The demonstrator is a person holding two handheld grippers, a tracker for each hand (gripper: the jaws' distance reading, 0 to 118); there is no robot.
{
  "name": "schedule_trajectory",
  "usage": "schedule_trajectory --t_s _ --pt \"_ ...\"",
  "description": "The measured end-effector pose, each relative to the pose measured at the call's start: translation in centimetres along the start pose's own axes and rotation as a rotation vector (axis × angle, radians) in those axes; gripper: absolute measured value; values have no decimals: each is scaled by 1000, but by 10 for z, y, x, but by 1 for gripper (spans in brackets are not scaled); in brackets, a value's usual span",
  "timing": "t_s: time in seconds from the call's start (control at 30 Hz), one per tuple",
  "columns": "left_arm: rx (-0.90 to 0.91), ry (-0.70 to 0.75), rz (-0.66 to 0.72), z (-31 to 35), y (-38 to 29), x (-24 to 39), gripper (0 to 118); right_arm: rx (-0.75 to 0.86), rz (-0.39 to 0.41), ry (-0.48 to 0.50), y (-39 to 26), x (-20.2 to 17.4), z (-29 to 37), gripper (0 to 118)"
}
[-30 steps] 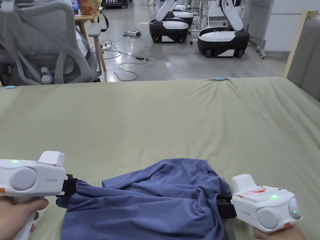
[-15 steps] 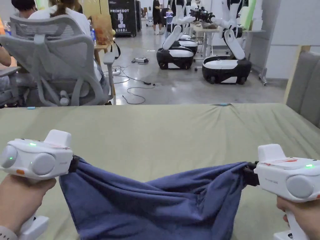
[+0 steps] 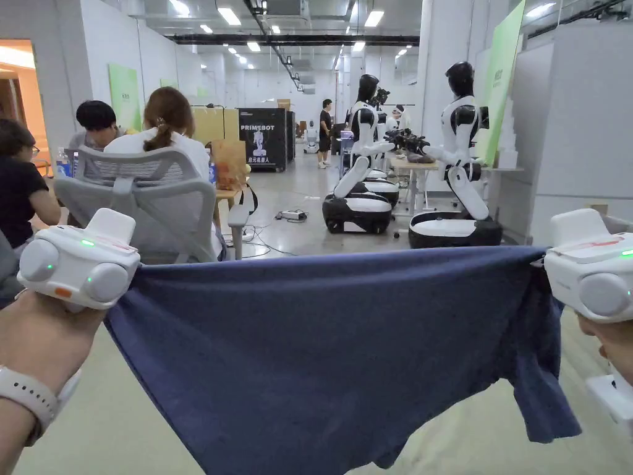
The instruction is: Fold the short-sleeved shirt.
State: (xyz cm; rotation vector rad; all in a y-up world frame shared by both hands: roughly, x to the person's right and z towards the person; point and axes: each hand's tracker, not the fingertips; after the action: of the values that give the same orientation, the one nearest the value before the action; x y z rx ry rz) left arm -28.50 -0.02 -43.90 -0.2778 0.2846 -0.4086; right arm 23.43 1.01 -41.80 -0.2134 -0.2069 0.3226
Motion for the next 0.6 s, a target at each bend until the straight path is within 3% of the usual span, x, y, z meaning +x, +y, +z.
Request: schedule_trajectory --t_s 0.3,0.6 --pt "67 27 35 -36 62 3 1 35 10 -41 54 0 -36 8" --pt "-78 -48 31 -97 -25 65 1 -130 13 -10 -68 -38 -120 8"
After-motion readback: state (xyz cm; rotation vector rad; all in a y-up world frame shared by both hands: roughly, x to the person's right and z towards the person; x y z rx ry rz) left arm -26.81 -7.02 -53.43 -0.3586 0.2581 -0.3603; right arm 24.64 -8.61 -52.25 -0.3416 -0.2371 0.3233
